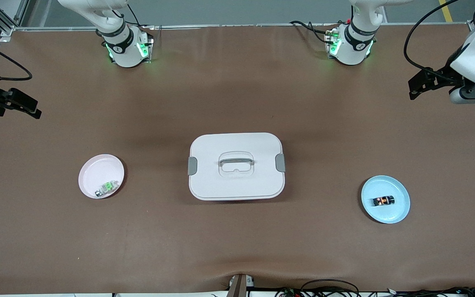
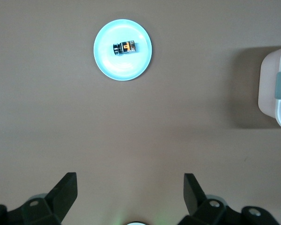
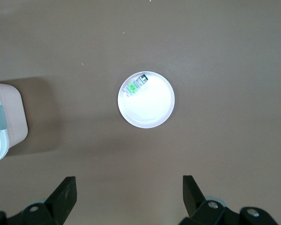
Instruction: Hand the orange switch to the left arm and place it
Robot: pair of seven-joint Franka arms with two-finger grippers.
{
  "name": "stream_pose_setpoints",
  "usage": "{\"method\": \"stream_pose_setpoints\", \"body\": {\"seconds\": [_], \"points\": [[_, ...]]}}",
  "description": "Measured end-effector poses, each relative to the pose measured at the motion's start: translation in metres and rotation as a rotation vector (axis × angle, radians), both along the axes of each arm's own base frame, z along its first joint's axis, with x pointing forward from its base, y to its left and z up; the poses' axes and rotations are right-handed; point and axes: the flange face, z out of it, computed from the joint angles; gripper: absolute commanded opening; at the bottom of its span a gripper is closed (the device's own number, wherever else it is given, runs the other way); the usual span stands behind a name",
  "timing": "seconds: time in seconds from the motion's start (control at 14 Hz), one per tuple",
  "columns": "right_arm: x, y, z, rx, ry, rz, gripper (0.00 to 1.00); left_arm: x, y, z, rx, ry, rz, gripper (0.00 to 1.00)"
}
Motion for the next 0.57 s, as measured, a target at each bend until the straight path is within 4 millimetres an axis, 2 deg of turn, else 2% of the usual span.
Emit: {"method": "stream_pose_setpoints", "body": {"seconds": [0.21,0.57], "points": [[-0.0005,0.0038,0.0022,0.0,-0.005,0.007,1.0,0.0012,0.0034,0.0068,-0.002,-0.016,0.006,1.0],[-0.0016,0.0046,0.0044,0.0,-0.009,0.008,1.0,0.0016,0.0034,0.0071,-0.003,-0.016,0.006,1.0]]}}
